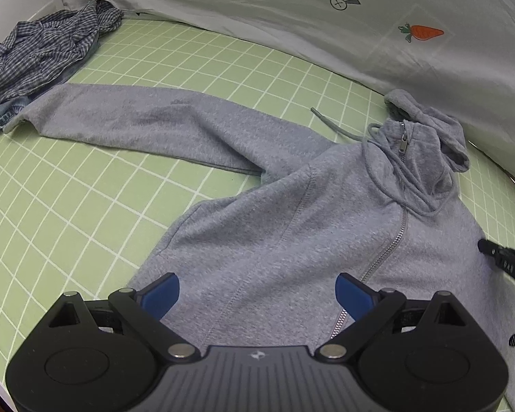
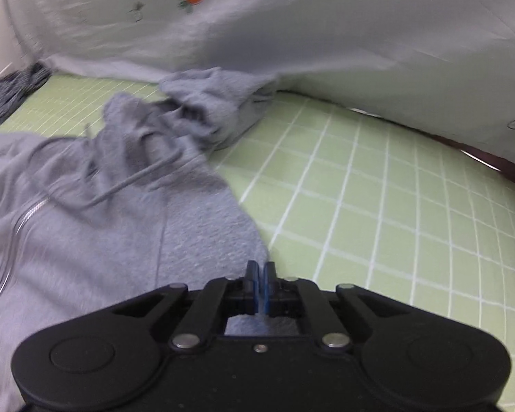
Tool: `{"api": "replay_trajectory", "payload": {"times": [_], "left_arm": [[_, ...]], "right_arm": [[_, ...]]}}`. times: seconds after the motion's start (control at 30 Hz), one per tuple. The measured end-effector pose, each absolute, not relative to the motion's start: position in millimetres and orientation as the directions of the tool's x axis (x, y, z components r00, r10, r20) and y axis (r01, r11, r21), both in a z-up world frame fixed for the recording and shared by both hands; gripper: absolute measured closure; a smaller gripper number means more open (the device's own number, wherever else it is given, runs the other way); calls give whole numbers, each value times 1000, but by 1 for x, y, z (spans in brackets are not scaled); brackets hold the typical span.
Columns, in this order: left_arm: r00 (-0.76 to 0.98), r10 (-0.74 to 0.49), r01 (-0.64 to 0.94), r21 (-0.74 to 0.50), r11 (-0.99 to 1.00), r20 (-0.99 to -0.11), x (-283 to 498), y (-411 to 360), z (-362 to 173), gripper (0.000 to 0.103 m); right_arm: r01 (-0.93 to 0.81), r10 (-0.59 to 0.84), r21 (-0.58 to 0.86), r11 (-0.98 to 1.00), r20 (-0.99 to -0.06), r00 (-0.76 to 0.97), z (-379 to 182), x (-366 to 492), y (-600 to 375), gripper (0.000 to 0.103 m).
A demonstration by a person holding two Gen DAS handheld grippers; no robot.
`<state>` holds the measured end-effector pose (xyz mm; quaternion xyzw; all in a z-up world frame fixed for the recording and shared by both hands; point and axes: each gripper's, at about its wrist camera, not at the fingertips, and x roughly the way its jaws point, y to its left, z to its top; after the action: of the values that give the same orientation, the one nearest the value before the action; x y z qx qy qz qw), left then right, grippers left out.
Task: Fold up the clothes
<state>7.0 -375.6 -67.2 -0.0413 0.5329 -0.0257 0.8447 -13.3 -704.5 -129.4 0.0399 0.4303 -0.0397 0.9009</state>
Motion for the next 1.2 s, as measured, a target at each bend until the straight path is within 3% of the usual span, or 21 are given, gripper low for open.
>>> {"api": "replay_trajectory", "payload": {"times": [0.1,0.13,0.17,0.23,0.33,0.37,0.6,0.77,0.8,0.83,0.87,0.9,0.97,1.07,1.13,1.2], "left_arm": [[446,-89,1,-99,995,-891,6,-373,-64,6],[452,-91,0,-102,995,-887,5,-372,-62,6],[458,-93,-2,-105,994,-884,4,-370,-61,6],[472,-97,-6,-113,994,-876,0,-366,-57,6],[494,-103,-12,-125,992,-864,-9,-357,-50,6],[500,-104,-14,-128,992,-860,-12,-353,-48,6],[507,-120,12,-132,991,-853,-46,-328,-40,6],[495,-142,50,-135,990,-857,-71,-316,-39,6],[495,-145,57,-135,989,-857,-75,-313,-39,6],[495,-148,61,-135,989,-856,-79,-310,-38,6],[495,-150,63,-137,989,-856,-83,-307,-37,6],[494,-152,63,-139,988,-856,-86,-304,-37,6],[495,-155,63,-143,988,-855,-90,-299,-36,6],[503,-155,59,-145,988,-851,-98,-291,-34,6],[509,-147,53,-139,989,-848,-103,-283,-33,6],[508,-132,41,-130,991,-851,-106,-275,-34,6]], "right_arm": [[174,-49,78,982,-779,625,-129,-6,-713,96],[202,-66,78,976,-782,620,-129,-5,-712,78],[233,-94,65,970,-786,611,-127,-7,-711,50],[284,-141,51,958,-776,615,-121,-22,-704,41],[344,-123,136,929,-764,633,-112,-61,-689,17],[356,-108,171,919,-758,643,-110,-77,-682,16],[339,41,312,887,-786,617,-115,-159,-613,16],[312,110,363,878,-787,607,-123,-188,-572,23],[301,123,370,879,-785,607,-122,-191,-568,31],[286,142,383,878,-781,608,-122,-194,-565,66],[271,170,401,875,-778,604,-122,-196,-562,87],[254,181,406,878,-773,608,-117,-198,-559,91],[217,199,426,878,-738,645,-101,-204,-555,92],[263,246,654,709,-580,776,-68,-233,-583,93],[364,119,548,753,-657,745,-64,-248,-590,92],[439,-28,297,848,-801,598,-80,-244,-583,89]]}}
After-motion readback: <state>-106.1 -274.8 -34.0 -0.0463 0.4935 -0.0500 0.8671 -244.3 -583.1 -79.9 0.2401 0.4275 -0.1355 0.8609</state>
